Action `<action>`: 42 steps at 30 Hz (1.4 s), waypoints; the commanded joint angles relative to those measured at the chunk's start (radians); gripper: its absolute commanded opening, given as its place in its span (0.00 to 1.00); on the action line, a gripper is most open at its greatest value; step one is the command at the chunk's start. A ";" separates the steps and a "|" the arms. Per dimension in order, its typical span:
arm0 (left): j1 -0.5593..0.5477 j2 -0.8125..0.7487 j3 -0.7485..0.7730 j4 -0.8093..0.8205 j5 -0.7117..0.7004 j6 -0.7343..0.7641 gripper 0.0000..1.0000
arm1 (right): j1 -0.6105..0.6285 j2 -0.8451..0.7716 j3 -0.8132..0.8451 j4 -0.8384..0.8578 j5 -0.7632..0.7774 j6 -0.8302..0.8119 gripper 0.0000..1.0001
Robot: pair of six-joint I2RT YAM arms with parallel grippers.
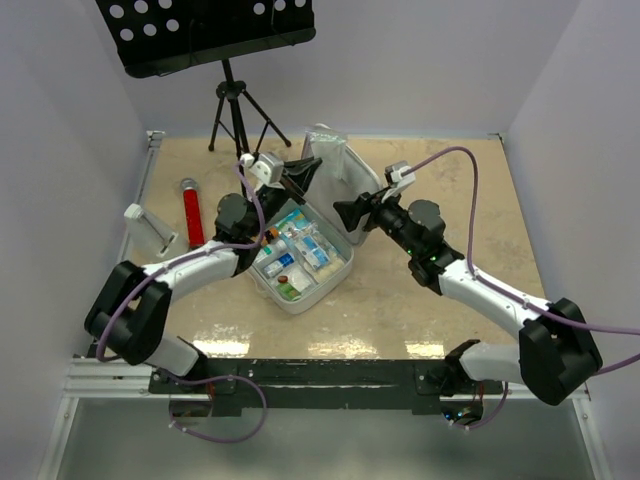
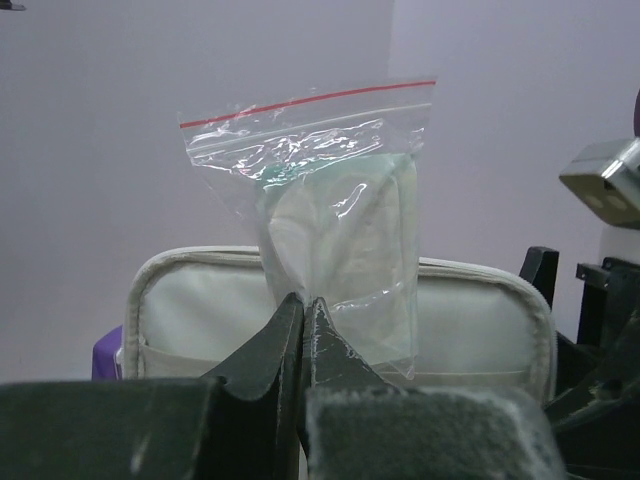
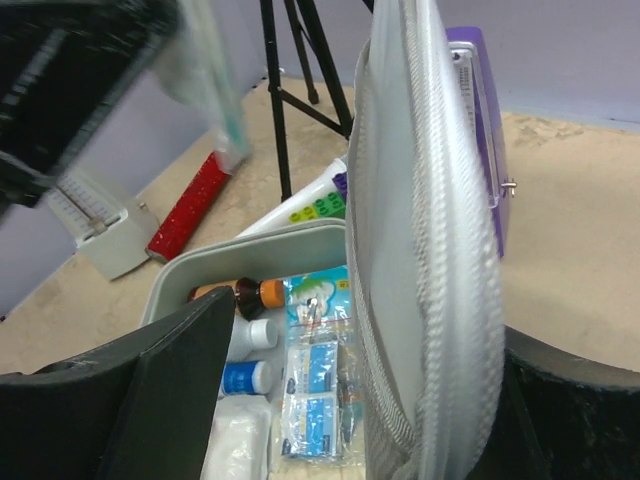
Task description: Organize the medicine kit
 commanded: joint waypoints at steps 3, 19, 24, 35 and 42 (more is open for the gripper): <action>0.048 0.150 0.043 0.407 0.110 0.016 0.00 | 0.000 -0.010 0.080 -0.078 -0.076 -0.006 0.79; 0.144 0.296 0.115 0.763 0.245 -0.166 0.00 | -0.003 0.029 0.084 -0.116 -0.131 0.017 0.81; 0.175 0.358 0.188 0.841 0.306 -0.279 0.00 | -0.008 0.028 0.065 -0.101 -0.200 0.051 0.83; 0.178 0.341 0.293 0.841 0.413 -0.353 0.00 | -0.019 0.029 0.063 -0.101 -0.242 0.060 0.85; 0.178 0.382 0.281 0.841 0.398 -0.320 0.00 | -0.049 0.028 0.058 -0.084 -0.288 0.108 0.87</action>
